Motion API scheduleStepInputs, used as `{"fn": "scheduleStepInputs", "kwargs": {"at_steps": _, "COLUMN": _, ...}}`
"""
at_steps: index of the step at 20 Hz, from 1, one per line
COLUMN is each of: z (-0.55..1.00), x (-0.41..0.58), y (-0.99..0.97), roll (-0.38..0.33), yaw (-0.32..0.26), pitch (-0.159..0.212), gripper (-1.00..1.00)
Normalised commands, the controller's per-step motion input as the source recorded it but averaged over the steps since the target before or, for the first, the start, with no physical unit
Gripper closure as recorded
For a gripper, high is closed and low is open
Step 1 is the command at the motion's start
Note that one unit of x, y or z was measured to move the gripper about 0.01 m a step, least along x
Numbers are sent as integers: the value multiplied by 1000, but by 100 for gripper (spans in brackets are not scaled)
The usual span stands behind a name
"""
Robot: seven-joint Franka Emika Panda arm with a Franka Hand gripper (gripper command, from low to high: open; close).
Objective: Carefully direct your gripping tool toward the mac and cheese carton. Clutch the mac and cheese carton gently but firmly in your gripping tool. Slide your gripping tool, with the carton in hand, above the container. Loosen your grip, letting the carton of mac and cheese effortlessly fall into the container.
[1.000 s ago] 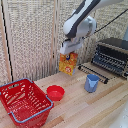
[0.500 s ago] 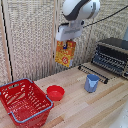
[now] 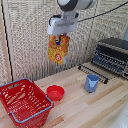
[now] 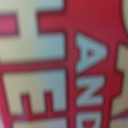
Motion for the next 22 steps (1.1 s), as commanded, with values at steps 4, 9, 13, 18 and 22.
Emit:
{"fn": "scheduleStepInputs", "kwargs": {"at_steps": 4, "z": 588, "x": -65, "y": 738, "roll": 71, "yaw": -2, "pitch": 28, "gripper": 100}}
{"fn": "scheduleStepInputs", "kwargs": {"at_steps": 9, "z": 349, "x": -130, "y": 866, "roll": 8, "yaw": 0, "pitch": 72, "gripper": 100}}
{"fn": "scheduleStepInputs", "kwargs": {"at_steps": 13, "z": 133, "x": -78, "y": 928, "roll": 0, "yaw": 0, "pitch": 115, "gripper": 100}}
{"fn": "scheduleStepInputs", "kwargs": {"at_steps": 18, "z": -2, "x": -20, "y": 966, "roll": 0, "yaw": 0, "pitch": 172, "gripper": 100}}
{"fn": "scheduleStepInputs", "kwargs": {"at_steps": 22, "z": -115, "x": 21, "y": 996, "roll": 0, "yaw": 0, "pitch": 196, "gripper": 100}}
